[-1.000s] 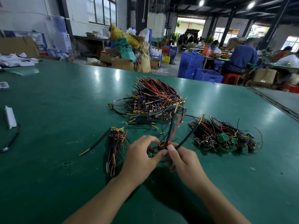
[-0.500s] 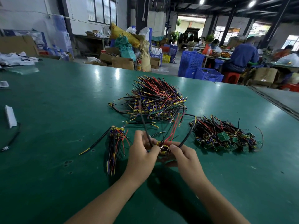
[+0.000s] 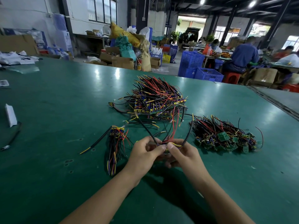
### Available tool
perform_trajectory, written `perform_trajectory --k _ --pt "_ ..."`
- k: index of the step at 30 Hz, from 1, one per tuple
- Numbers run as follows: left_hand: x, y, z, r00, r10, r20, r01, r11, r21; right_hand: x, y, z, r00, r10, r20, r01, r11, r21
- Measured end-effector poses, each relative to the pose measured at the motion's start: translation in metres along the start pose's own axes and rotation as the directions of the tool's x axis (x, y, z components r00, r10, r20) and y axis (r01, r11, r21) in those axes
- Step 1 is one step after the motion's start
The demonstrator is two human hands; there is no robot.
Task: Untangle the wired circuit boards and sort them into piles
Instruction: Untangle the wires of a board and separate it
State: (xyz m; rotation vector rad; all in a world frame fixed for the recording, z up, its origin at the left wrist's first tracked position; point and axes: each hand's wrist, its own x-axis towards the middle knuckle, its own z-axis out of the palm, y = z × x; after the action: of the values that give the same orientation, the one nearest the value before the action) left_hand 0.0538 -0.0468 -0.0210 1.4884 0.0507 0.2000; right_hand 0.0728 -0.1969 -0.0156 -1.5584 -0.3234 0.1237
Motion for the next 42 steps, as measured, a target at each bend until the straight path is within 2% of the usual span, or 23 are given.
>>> perform_trajectory --k 3,9,16,19,24,33,42 --pt "-0.001 -0.002 0.002 0.999 0.034 0.000 -0.034 0.999 0.034 0.000 0.002 0.003 1.000 0.003 0.011 -0.003 1.000 -0.027" --pt "0.001 -0.003 0.002 0.998 0.055 -0.027 -0.054 0.998 0.012 0.003 0.004 0.002 0.995 0.102 -0.016 -0.100 0.991 0.088" --pt "0.000 -0.001 0.002 0.999 0.003 0.032 -0.003 1.000 0.003 0.000 0.003 0.001 0.998 -0.051 0.040 0.052 0.998 -0.031" --pt "0.001 0.003 0.000 0.991 -0.101 0.086 0.110 0.988 -0.110 -0.003 0.000 0.003 0.995 -0.091 0.029 0.091 0.996 -0.022" --pt "0.001 0.002 0.000 0.984 -0.143 0.110 0.160 0.974 -0.160 -0.002 -0.002 0.002 0.997 -0.058 0.045 0.058 0.998 0.000" --pt "0.000 -0.001 0.004 0.995 -0.064 0.079 0.072 0.991 -0.116 0.002 -0.001 -0.002 0.999 -0.012 -0.037 0.013 1.000 0.008" --pt "-0.003 0.005 0.002 0.979 -0.143 0.142 0.167 0.970 -0.178 0.001 -0.006 -0.005 1.000 0.024 0.011 -0.025 0.996 0.088"
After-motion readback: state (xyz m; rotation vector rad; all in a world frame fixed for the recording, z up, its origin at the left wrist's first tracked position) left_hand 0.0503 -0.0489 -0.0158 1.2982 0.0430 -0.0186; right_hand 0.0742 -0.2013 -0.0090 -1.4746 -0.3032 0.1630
